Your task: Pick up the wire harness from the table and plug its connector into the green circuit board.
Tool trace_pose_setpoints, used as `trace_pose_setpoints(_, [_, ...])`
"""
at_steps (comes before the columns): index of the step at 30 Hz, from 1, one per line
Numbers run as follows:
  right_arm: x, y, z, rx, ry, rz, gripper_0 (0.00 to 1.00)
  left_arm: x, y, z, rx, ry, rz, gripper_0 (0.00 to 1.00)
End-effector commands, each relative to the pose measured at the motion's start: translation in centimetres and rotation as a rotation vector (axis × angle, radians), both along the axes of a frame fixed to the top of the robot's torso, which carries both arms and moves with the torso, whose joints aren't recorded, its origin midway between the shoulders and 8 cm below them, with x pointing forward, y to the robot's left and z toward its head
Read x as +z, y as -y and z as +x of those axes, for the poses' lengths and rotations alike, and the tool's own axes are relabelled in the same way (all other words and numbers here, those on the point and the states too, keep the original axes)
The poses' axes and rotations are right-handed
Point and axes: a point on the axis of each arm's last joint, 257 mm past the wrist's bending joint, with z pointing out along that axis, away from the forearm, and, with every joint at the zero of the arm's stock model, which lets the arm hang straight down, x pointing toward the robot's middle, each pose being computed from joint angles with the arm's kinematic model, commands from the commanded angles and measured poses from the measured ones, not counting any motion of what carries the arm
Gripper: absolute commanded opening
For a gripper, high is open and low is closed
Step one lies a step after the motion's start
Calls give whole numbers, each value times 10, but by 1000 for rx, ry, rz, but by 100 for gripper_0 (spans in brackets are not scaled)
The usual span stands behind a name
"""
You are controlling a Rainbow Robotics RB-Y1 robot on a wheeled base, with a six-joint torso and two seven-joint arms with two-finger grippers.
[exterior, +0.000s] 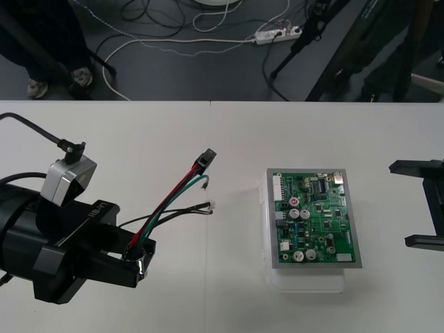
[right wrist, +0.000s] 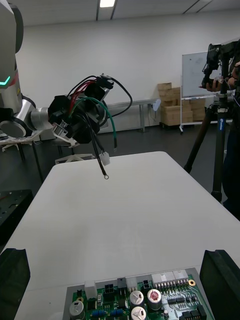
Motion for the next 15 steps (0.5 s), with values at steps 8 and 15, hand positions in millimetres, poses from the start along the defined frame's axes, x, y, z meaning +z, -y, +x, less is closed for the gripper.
trace_pose_setpoints(8, [10,0,-1,27,-12,-5,100,25,11,-31,-119,-213,-5,0])
trace_pose_setpoints(15, [10,-1,-1,27,-12,-3,100,31,12,-37,-147,-259,-22,0])
